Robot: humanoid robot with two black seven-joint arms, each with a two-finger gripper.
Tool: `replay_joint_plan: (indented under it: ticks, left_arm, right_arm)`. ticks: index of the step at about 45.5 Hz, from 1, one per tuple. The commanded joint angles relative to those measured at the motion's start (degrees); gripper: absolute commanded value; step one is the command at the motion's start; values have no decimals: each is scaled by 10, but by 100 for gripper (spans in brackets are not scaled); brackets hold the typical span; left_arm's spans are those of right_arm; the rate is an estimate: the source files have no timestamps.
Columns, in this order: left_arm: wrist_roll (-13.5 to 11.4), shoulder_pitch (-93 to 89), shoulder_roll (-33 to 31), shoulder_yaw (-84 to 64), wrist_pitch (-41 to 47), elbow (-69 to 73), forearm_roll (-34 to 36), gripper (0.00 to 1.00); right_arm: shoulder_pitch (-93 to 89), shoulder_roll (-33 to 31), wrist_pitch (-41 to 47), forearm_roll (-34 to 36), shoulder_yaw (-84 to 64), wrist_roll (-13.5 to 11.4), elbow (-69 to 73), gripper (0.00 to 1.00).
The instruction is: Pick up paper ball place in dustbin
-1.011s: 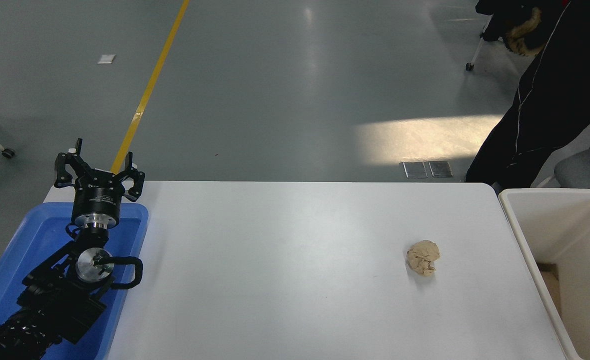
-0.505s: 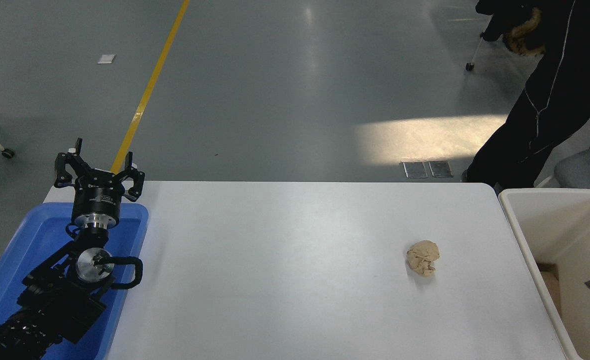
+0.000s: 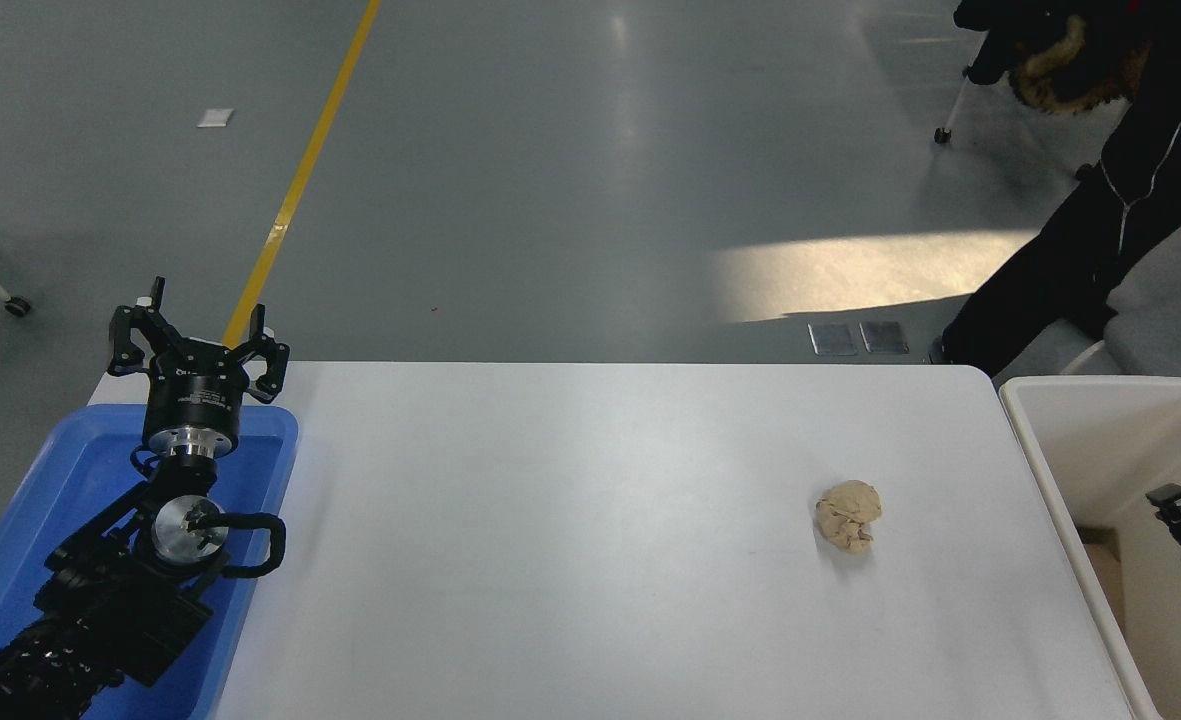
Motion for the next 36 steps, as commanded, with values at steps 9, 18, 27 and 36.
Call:
replay_joint_plan:
  ticks: [9,18,27,36]
  left_arm:
    - [0,0,0,0,-1,0,0,99]
    - [0,1,0,0,-1,0,0,99]
    - [0,1,0,0,-1,0,0,99]
    - [0,1,0,-1,-1,0,-2,99]
  right_arm:
    - [319,-66,3,-93,-153,-1,328,100]
    - [481,1,7,-92,-255,-1,480,100]
    - [592,110,13,-91,-307,0,594,100]
    - [679,170,68,-88,-302,3,659,100]
